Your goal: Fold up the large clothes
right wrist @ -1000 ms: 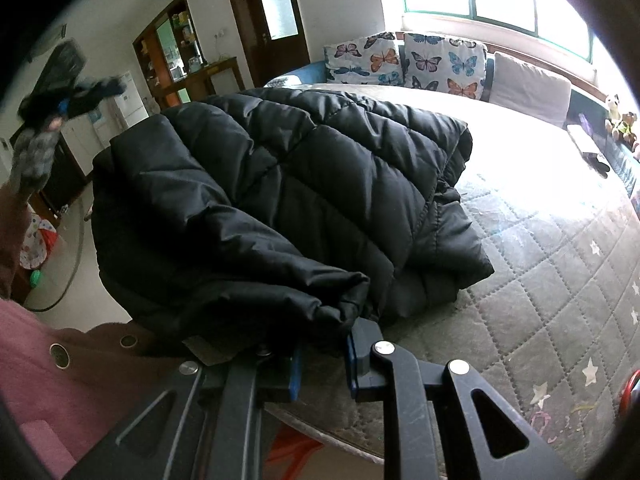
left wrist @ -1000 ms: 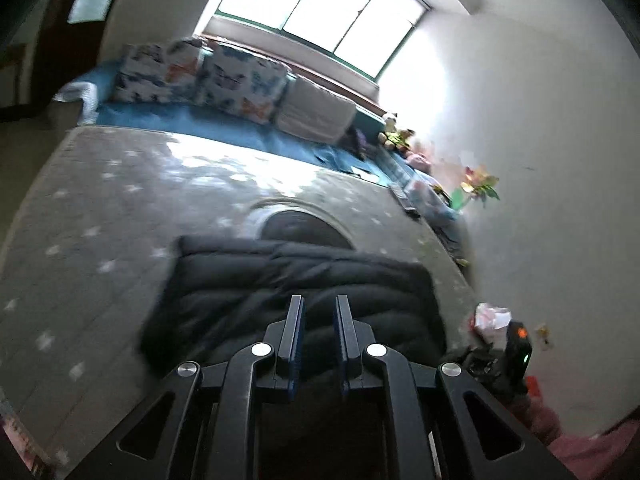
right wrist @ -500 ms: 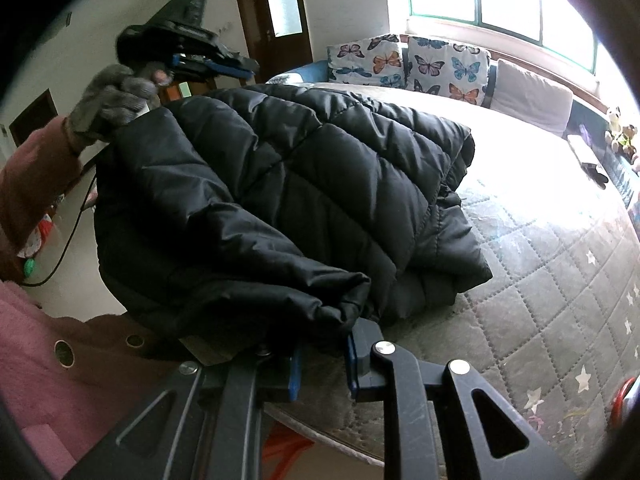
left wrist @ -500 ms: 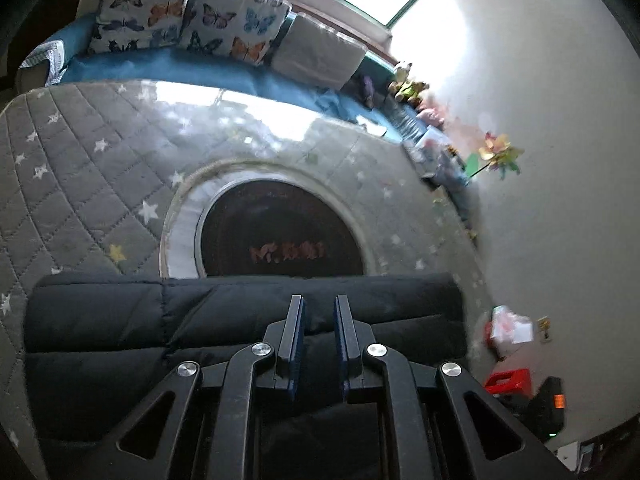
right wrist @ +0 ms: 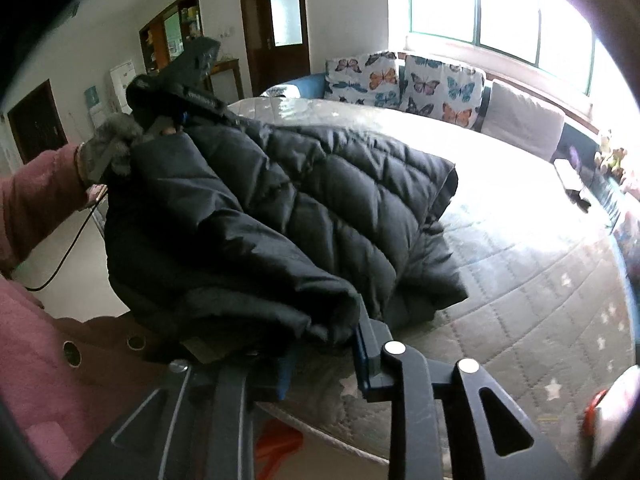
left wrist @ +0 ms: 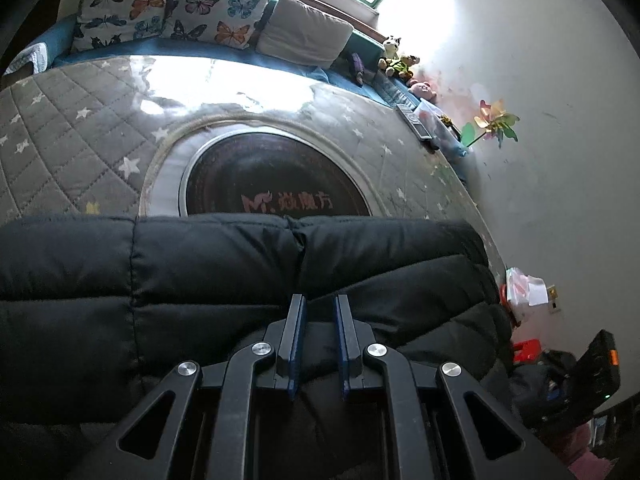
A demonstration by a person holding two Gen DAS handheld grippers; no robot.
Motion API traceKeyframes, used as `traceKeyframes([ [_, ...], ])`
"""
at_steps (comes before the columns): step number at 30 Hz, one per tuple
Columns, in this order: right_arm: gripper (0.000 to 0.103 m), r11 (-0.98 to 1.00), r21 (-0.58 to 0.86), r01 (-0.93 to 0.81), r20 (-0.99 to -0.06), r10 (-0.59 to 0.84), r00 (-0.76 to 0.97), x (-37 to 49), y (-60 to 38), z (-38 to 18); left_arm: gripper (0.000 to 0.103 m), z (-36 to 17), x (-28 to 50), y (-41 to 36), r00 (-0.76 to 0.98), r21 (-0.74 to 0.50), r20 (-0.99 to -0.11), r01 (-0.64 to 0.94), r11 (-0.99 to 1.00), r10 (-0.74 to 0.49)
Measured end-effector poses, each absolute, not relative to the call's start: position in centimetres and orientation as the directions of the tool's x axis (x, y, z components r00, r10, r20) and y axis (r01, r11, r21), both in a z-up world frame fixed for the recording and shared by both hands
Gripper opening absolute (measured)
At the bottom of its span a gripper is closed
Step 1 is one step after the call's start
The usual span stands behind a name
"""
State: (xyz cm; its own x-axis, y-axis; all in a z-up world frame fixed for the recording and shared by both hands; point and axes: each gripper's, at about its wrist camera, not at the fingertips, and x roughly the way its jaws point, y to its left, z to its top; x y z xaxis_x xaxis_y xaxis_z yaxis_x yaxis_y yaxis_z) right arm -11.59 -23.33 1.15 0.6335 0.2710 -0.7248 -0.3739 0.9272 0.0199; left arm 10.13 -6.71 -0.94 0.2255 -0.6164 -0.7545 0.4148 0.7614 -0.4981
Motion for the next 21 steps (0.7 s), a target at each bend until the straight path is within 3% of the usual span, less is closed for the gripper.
traceKeyframes([
  [4,0.042,0.926,-0.059,-0.373,-0.73,0.215,0.649,-12.7,-22.9,2.3,0.016,-1.3,9.6,-6.5,0.216,-0.501,-0.755,0.419,0.758,-0.619],
  [16,0.044,0.952,-0.074,-0.297,-0.707,0.16,0.689,-14.9,-23.8,5.3,0.017,-1.5,7.8,-6.7,0.249,-0.443,-0.767,0.462,0.768,-0.592],
  [21,0.051,0.957,-0.053,-0.284,-0.663,0.179,0.727,-13.8,-23.2,7.3,0.017,-1.5,7.2,-6.4,0.251,-0.449,-0.757,0.47,0.76,-0.603],
])
